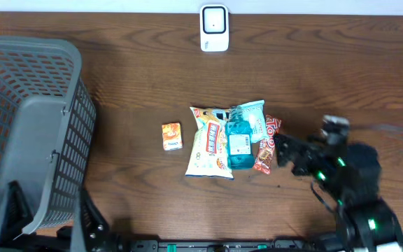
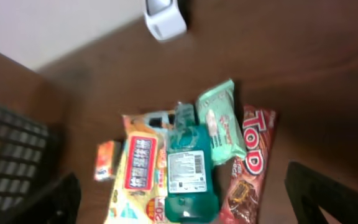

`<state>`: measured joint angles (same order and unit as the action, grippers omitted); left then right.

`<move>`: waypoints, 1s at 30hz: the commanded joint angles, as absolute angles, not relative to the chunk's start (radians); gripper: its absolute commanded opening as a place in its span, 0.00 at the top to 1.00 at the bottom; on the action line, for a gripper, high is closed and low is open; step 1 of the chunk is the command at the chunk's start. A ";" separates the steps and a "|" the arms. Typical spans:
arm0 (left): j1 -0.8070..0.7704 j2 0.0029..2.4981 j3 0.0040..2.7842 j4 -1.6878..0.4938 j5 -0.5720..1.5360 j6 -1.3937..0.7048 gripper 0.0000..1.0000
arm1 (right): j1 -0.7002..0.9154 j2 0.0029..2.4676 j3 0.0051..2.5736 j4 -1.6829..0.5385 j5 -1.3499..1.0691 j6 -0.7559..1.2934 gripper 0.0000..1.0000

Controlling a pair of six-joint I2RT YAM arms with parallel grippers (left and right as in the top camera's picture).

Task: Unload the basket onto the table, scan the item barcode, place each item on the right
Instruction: 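Reach the right gripper to the Listerine bottle and grasp it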

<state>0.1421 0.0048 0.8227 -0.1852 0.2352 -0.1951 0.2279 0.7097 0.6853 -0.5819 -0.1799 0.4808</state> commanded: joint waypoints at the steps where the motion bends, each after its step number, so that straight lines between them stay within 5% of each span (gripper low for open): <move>1: 0.144 0.003 0.820 -0.171 0.342 -0.197 0.02 | 0.346 0.886 0.796 -0.641 0.006 0.456 0.01; 7: 0.139 0.003 0.820 -0.170 0.348 -0.196 0.02 | 0.523 1.213 0.970 -0.737 0.137 0.454 0.01; 16: 0.067 0.003 0.768 -0.164 0.348 -0.196 0.02 | 0.577 1.430 0.979 -0.677 0.091 0.447 0.01; 21: 0.043 0.003 0.742 -0.151 0.347 -0.196 0.02 | 0.590 1.500 0.979 -0.599 0.084 0.450 0.18; 30: 0.043 0.003 0.742 -0.193 0.347 -0.196 0.02 | 0.706 1.608 0.982 -0.576 0.322 0.581 0.21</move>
<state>0.0483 0.0048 0.7429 -0.1890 0.3355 -0.1951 0.6781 1.5784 0.9653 -0.5755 0.2031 0.5144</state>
